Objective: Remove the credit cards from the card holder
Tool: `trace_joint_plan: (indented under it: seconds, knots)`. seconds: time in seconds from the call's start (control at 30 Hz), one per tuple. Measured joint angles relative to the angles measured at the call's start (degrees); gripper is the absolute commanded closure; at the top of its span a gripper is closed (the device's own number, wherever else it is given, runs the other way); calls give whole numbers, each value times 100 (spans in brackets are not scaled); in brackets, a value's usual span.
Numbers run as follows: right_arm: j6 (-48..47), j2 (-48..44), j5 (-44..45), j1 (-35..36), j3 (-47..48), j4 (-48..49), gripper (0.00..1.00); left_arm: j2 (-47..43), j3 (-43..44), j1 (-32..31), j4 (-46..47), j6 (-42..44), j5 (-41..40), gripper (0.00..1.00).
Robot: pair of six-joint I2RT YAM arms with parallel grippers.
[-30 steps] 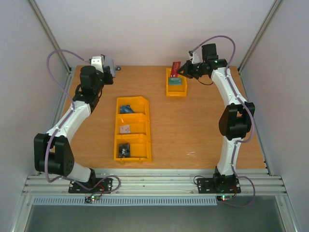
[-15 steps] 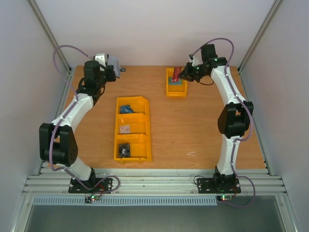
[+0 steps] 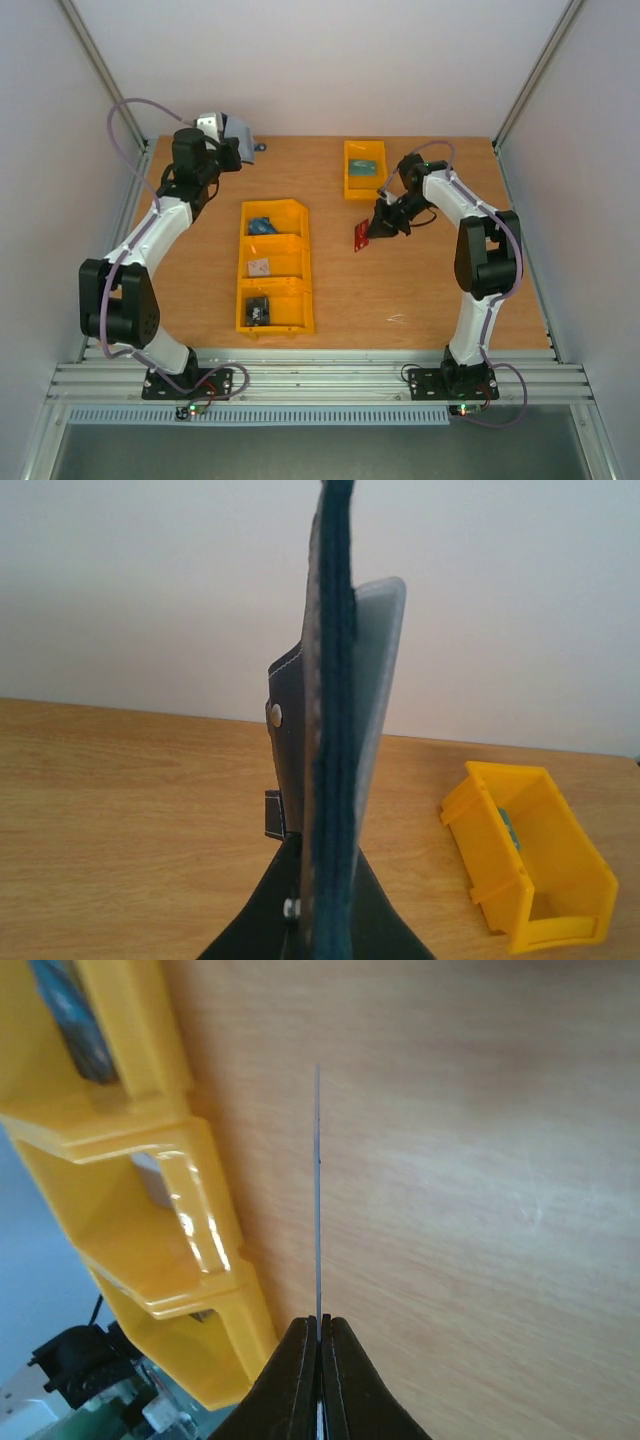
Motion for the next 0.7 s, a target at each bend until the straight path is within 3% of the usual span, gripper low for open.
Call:
trace_joint_plan:
  seconds: [0.7]
  knots:
    - [0, -15, -39, -13, -1937, 1541, 99, -1106, -1882, -57, 848, -214, 245, 100]
